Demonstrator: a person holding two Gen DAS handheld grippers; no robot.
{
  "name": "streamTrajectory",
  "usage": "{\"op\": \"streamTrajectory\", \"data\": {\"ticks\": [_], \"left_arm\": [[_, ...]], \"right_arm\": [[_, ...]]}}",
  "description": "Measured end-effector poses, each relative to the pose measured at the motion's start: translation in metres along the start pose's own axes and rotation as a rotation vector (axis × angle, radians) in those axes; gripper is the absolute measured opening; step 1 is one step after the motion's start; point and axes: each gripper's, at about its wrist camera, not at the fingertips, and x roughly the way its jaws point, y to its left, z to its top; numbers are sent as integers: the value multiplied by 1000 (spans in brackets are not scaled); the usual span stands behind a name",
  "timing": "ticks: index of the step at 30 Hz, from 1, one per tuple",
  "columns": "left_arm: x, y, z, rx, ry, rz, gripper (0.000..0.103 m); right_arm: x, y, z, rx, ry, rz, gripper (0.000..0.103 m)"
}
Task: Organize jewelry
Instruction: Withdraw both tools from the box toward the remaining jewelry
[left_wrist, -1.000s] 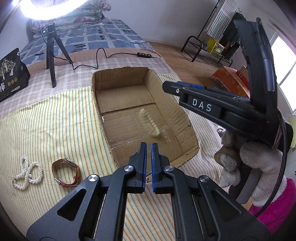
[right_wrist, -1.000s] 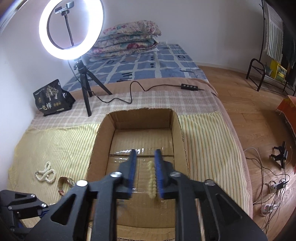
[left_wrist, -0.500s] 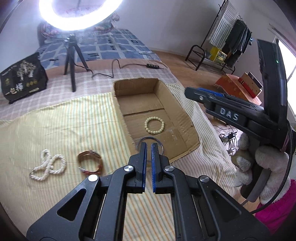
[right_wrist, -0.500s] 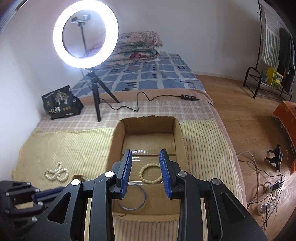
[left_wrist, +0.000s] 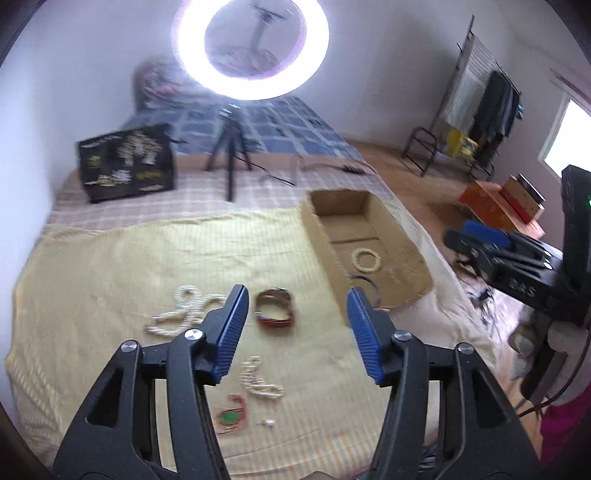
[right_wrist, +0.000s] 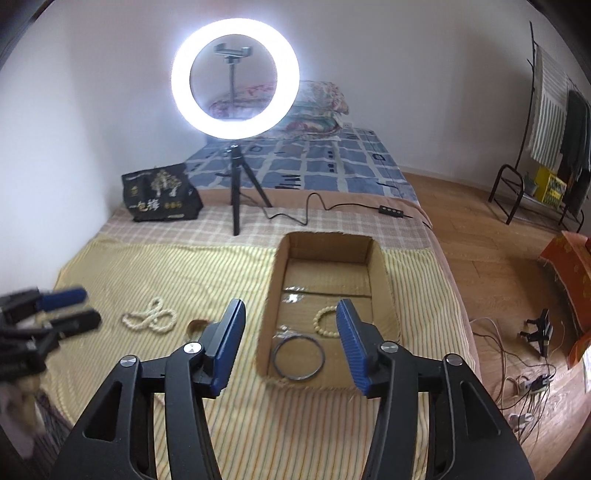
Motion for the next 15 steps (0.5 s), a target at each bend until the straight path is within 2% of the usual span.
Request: {"op": "streamTrajectory", "data": {"ticks": [1, 2, 4, 7, 11, 15], "left_arm": [[-5, 7, -3, -2, -3, 15, 59], [-8, 14, -6, -6, 1, 27, 66], [-15, 28, -14, -12, 1, 38, 73], [-24, 43, -27, -8, -4, 64, 74], [-29, 63, -46, -12, 14, 87, 74], [-28, 83, -65, -50, 74, 102, 74]], "right_arm": [[-3, 5, -3, -13, -3, -2, 51], [-5, 9, -6, -23, -4, -4, 51], [-10, 17, -12, -41, -7, -6, 60], [-17, 25, -22, -44, -26, 6, 70], [-22, 30, -35, -18, -36, 36, 70], [-20, 36, -47, -3, -16, 77, 70]]}}
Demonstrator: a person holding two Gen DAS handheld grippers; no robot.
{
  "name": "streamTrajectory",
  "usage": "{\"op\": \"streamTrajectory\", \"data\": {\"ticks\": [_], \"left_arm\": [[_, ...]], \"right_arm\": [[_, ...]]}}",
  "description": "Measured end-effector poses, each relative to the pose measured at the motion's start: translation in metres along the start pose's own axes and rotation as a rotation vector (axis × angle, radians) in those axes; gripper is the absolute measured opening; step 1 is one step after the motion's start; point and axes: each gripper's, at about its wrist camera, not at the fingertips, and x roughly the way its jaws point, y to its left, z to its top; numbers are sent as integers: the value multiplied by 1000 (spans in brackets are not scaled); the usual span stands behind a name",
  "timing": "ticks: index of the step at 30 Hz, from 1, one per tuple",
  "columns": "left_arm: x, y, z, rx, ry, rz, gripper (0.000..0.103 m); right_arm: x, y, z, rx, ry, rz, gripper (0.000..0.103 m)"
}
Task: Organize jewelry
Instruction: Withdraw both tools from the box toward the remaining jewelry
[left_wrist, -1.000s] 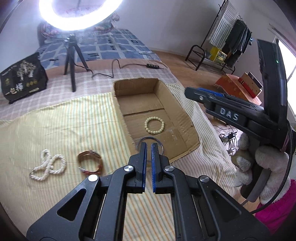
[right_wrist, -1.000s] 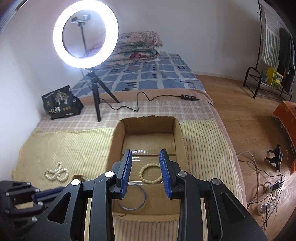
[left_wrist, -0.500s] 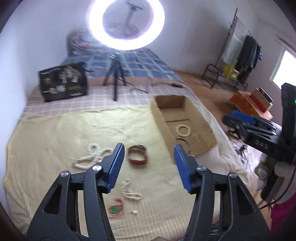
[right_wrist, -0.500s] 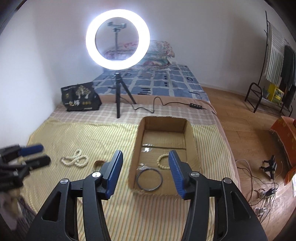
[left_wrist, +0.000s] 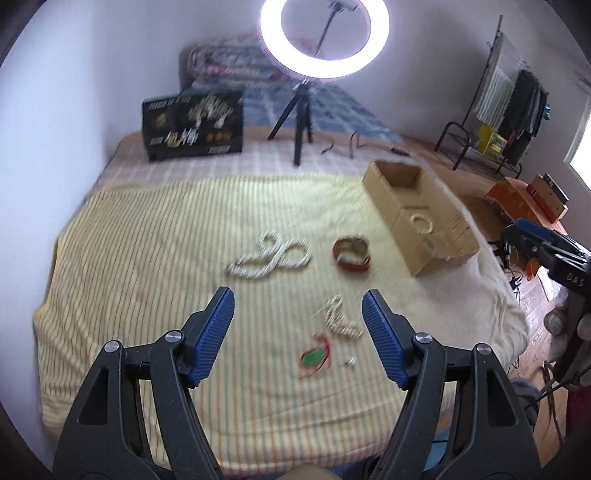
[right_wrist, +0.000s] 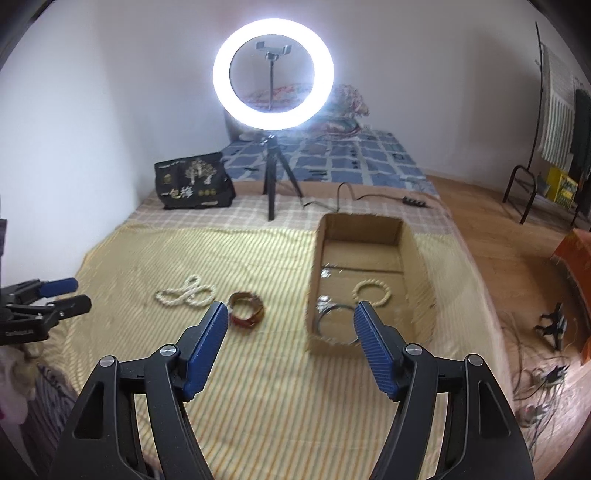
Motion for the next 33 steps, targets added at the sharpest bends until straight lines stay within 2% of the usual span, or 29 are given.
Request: {"op": "streamTrajectory", "data": {"ticks": [5, 9, 14, 16, 21, 27, 33], "left_arm": [[13, 16, -20, -27, 71, 36, 74], [20, 18, -35, -15, 96, 21, 72], [32, 15, -52, -2, 151, -33, 47], [39, 12, -58, 7, 174, -61, 45], [57, 1, -70, 37, 235, -126, 45], [82, -6, -74, 81, 287, -128, 44], [105, -9, -73, 131, 318, -105, 41]], "right_arm": [[12, 14, -16, -55, 64, 13, 71], [22, 24, -29, -87, 122, 41, 71], [36, 34, -41, -97, 177, 109, 71], [43, 40, -45, -114, 197, 131, 71], [60, 59, -55, -178, 254, 200, 71], [88, 74, -64, -236, 333, 246, 70], [115, 78, -70, -239, 401, 277, 57]]}}
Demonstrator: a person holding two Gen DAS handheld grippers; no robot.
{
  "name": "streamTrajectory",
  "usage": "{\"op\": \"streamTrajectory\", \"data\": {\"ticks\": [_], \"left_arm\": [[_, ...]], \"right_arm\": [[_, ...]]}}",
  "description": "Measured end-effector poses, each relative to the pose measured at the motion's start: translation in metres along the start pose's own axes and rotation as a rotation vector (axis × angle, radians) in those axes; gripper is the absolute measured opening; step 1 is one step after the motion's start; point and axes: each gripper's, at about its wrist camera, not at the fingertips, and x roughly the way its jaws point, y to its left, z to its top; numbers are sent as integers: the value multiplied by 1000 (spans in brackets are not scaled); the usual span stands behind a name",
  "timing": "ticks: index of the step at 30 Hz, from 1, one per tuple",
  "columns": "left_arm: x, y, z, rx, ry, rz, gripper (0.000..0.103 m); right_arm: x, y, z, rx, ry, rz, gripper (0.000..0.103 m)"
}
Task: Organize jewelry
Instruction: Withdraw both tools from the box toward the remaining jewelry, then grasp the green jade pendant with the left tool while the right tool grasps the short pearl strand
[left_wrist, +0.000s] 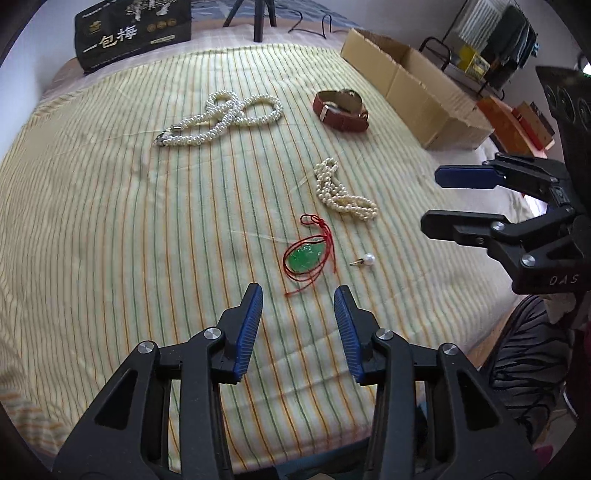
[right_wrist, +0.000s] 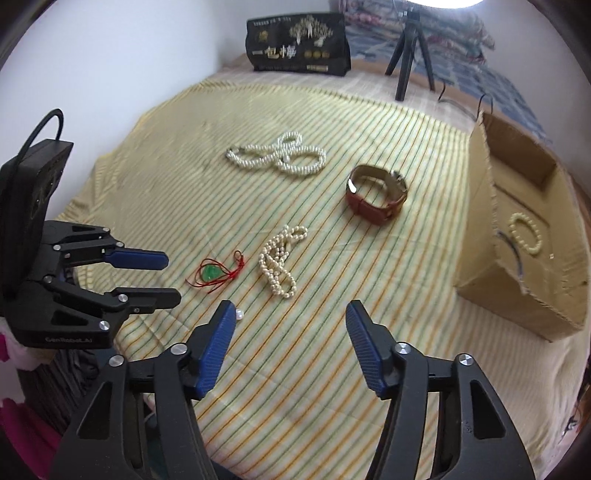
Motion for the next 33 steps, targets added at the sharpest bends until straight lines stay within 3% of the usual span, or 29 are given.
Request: {"op": "streamTrajectory", "data": {"ticks": [13, 24, 26, 30, 33], "left_arm": [[27, -9, 16, 125, 31, 43, 41], [37, -14, 25, 156, 25, 48, 26], [39, -15, 26, 163, 22, 55, 21], [40, -16, 27, 158, 10, 59, 20], [40, -13, 27, 137, 1, 50, 20]], "right_arm": [[36, -2, 6, -21, 68, 52, 43], [57, 4, 18, -51, 93, 43, 38], [60, 7, 19, -62, 102, 24, 33], [63, 12, 19, -99, 109, -24, 28], [62, 15, 18, -115, 107, -40, 13]]}}
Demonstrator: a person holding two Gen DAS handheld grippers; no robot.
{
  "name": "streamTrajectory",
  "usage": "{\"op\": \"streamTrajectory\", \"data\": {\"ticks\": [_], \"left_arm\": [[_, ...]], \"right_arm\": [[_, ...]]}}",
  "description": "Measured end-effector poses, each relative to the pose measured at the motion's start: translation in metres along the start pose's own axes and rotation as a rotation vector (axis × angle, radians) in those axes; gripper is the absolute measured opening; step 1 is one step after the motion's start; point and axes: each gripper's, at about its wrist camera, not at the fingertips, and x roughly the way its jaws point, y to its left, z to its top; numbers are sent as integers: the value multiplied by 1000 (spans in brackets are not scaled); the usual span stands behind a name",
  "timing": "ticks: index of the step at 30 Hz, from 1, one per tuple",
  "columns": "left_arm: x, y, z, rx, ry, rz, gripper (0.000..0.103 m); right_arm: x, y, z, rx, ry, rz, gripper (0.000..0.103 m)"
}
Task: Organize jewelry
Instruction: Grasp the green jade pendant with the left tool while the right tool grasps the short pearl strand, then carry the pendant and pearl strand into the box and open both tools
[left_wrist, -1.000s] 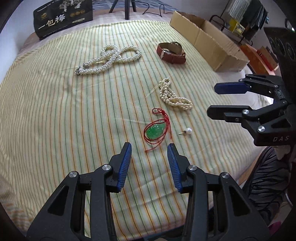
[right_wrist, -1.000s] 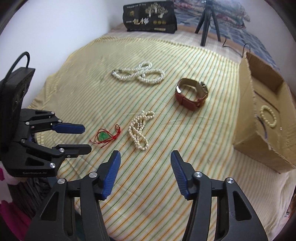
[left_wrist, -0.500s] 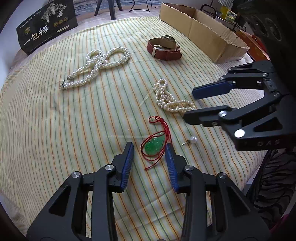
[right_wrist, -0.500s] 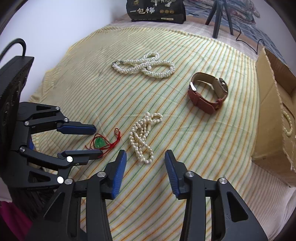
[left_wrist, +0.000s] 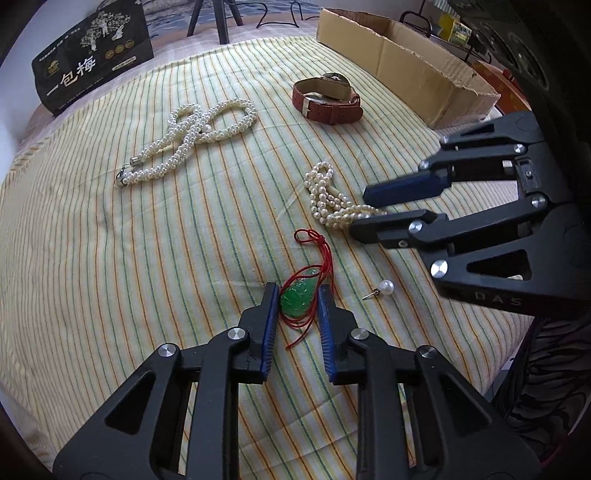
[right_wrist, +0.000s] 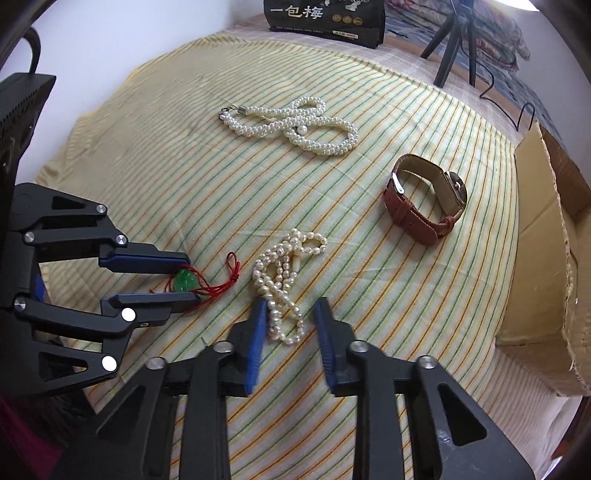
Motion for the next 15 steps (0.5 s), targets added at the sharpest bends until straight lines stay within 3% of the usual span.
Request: {"op": "streamTrajectory", "data": {"ticks": [7, 15], "left_arm": [[-10, 8, -6, -77, -24, -27, 19], [-31, 19, -16, -140, -67, -56, 19]], "right_arm": [[-7, -3, -3, 45, -17, 29, 6], [-26, -4, -8, 113, -79, 61, 6]]}}
